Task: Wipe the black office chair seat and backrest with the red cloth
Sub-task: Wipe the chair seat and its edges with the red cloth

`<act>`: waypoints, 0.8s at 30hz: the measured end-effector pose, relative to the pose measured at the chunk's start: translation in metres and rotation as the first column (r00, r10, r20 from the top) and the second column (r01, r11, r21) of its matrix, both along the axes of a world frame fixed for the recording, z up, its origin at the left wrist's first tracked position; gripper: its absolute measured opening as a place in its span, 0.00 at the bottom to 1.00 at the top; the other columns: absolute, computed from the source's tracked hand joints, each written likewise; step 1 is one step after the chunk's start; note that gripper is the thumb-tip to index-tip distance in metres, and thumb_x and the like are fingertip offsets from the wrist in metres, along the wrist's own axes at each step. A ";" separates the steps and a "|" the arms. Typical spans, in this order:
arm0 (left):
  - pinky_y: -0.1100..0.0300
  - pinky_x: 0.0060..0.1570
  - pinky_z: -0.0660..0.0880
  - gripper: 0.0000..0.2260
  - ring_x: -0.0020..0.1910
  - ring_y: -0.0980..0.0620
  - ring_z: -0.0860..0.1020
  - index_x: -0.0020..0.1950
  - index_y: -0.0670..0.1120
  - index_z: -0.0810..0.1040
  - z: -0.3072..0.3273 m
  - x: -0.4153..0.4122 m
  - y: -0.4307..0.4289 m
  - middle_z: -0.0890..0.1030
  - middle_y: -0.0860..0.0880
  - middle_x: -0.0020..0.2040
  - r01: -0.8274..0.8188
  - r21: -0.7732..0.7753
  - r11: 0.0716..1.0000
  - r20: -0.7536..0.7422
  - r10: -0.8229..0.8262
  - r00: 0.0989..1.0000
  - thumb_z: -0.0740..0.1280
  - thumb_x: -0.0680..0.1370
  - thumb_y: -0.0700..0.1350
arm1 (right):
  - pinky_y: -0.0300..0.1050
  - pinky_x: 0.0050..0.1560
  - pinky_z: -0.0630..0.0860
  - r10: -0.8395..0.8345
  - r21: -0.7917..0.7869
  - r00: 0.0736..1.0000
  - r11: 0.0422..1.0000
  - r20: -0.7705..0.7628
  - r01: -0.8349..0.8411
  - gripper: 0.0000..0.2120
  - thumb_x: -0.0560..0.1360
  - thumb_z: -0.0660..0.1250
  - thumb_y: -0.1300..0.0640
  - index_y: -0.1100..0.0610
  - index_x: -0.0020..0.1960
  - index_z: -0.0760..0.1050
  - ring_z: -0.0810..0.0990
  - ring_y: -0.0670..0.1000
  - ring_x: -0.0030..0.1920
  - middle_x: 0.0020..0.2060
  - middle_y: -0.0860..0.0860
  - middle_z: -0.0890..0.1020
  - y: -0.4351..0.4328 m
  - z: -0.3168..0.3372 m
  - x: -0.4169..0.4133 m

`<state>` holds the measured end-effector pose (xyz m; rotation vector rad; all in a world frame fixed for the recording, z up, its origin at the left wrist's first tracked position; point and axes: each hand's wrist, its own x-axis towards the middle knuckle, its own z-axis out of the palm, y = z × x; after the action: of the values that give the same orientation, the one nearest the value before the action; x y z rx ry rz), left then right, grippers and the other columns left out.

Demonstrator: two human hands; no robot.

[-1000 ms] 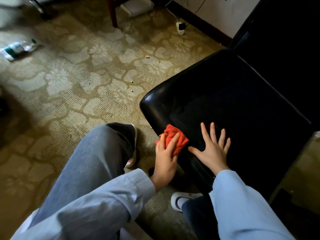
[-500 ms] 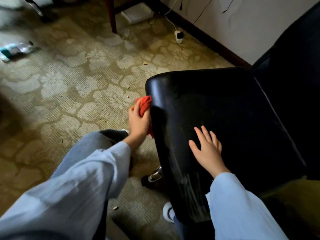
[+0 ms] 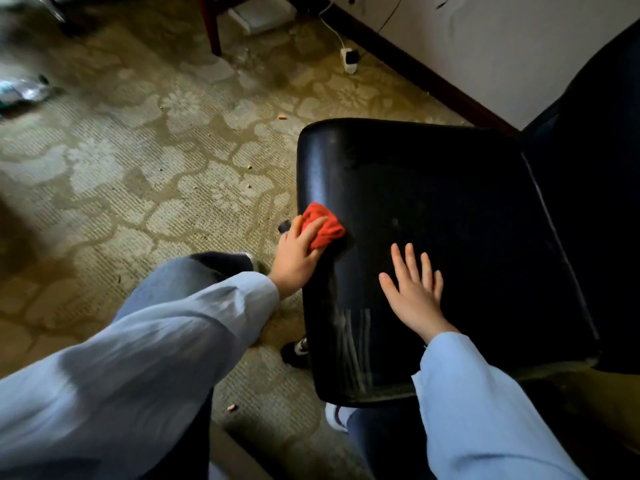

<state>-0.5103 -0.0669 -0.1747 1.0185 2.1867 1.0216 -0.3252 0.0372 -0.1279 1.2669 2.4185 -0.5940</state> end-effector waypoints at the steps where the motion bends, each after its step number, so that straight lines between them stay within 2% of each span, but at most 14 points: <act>1: 0.48 0.64 0.64 0.28 0.64 0.34 0.69 0.68 0.43 0.71 0.002 0.007 -0.008 0.68 0.34 0.66 0.052 -0.006 0.999 -0.013 -0.052 0.999 0.58 0.71 0.53 | 0.54 0.71 0.33 -0.003 0.006 1.000 1.000 0.002 0.003 0.27 0.81 0.45 0.44 0.43 0.75 0.37 0.34 0.51 0.75 0.76 0.46 0.38 0.000 -0.001 0.000; 4: 0.53 0.65 0.63 0.29 0.64 0.35 0.69 0.67 0.40 0.71 0.009 0.023 -0.036 0.68 0.32 0.65 0.243 -0.006 0.970 0.010 -0.243 0.970 0.58 0.71 0.54 | 0.54 0.72 0.34 -0.002 0.033 1.000 0.999 0.009 0.002 0.27 0.81 0.45 0.43 0.44 0.75 0.36 0.34 0.51 0.75 0.76 0.46 0.38 -0.002 -0.002 0.001; 6: 0.65 0.64 0.60 0.21 0.64 0.41 0.69 0.68 0.42 0.70 0.020 0.030 -0.051 0.68 0.36 0.63 0.370 -0.025 0.929 0.113 -0.366 0.924 0.65 0.75 0.45 | 0.54 0.72 0.34 0.000 0.049 1.000 0.999 0.004 0.000 0.27 0.81 0.45 0.43 0.43 0.75 0.37 0.34 0.51 0.75 0.76 0.46 0.38 -0.003 -0.002 0.003; 8: 0.73 0.59 0.60 0.18 0.59 0.49 0.73 0.65 0.46 0.72 0.031 0.030 -0.053 0.71 0.43 0.58 0.387 0.026 0.922 0.190 -0.384 0.904 0.66 0.76 0.37 | 0.53 0.72 0.34 -0.010 0.041 0.999 0.999 -0.035 0.012 0.27 0.81 0.47 0.44 0.43 0.75 0.39 0.35 0.50 0.75 0.76 0.46 0.40 -0.003 -0.001 0.005; 10: 0.69 0.60 0.67 0.13 0.55 0.57 0.76 0.60 0.46 0.77 0.040 0.018 -0.039 0.77 0.47 0.56 0.252 0.125 0.960 0.228 -0.275 0.934 0.66 0.76 0.40 | 0.52 0.72 0.35 -0.021 0.043 0.993 0.999 -0.113 0.025 0.27 0.80 0.50 0.44 0.43 0.76 0.43 0.37 0.49 0.75 0.76 0.45 0.43 -0.002 -0.001 0.008; 12: 0.55 0.63 0.70 0.19 0.56 0.52 0.77 0.60 0.45 0.79 0.041 -0.008 -0.015 0.80 0.46 0.56 0.074 0.190 0.979 0.186 -0.110 0.976 0.62 0.72 0.51 | 0.51 0.72 0.38 -0.035 0.073 0.977 0.996 -0.212 0.051 0.25 0.80 0.52 0.46 0.44 0.76 0.50 0.41 0.48 0.76 0.76 0.44 0.49 -0.002 -0.002 0.011; 13: 0.53 0.64 0.70 0.22 0.57 0.50 0.77 0.60 0.47 0.79 0.041 -0.022 -0.002 0.81 0.46 0.57 0.029 0.204 0.979 0.139 -0.058 0.989 0.59 0.70 0.53 | 0.50 0.73 0.39 -0.041 0.104 0.966 0.992 -0.254 0.069 0.24 0.80 0.53 0.47 0.45 0.75 0.53 0.44 0.48 0.76 0.76 0.44 0.52 -0.002 -0.003 0.012; 15: 0.58 0.65 0.67 0.22 0.58 0.48 0.74 0.60 0.51 0.78 0.040 -0.050 0.027 0.80 0.49 0.58 -0.024 0.222 0.975 0.048 0.013 0.999 0.57 0.70 0.55 | 0.50 0.73 0.42 -0.057 0.192 0.955 0.974 -0.292 0.117 0.23 0.80 0.54 0.49 0.47 0.74 0.57 0.48 0.48 0.76 0.75 0.45 0.57 0.001 -0.006 0.018; 17: 0.63 0.61 0.65 0.19 0.58 0.47 0.71 0.61 0.52 0.78 0.041 -0.076 0.055 0.79 0.49 0.59 -0.096 0.183 0.978 -0.027 0.102 0.994 0.59 0.73 0.54 | 0.52 0.73 0.43 -0.098 0.254 0.953 0.951 -0.288 0.175 0.23 0.80 0.54 0.49 0.48 0.74 0.58 0.48 0.50 0.76 0.75 0.47 0.58 0.004 -0.010 0.023; 20: 0.55 0.65 0.65 0.15 0.62 0.41 0.70 0.64 0.51 0.74 0.042 -0.106 0.096 0.74 0.43 0.62 -0.211 0.074 0.975 -0.109 0.218 0.970 0.61 0.78 0.47 | 0.52 0.74 0.43 -0.147 0.271 0.953 0.937 -0.267 0.220 0.23 0.80 0.53 0.48 0.48 0.75 0.57 0.48 0.51 0.76 0.75 0.47 0.57 0.005 -0.017 0.025; 24: 0.51 0.66 0.61 0.19 0.65 0.38 0.66 0.70 0.53 0.67 0.030 -0.103 0.120 0.66 0.41 0.69 -0.207 -0.127 0.970 -0.210 0.178 0.961 0.59 0.79 0.49 | 0.51 0.74 0.43 -0.149 0.289 0.955 0.931 -0.254 0.223 0.24 0.80 0.53 0.48 0.48 0.75 0.57 0.48 0.50 0.76 0.75 0.47 0.57 0.005 -0.020 0.024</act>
<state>-0.6134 0.0535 -0.1448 0.8842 2.5247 0.8549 -0.3010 0.0417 -0.1480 1.6568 2.6817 -0.4339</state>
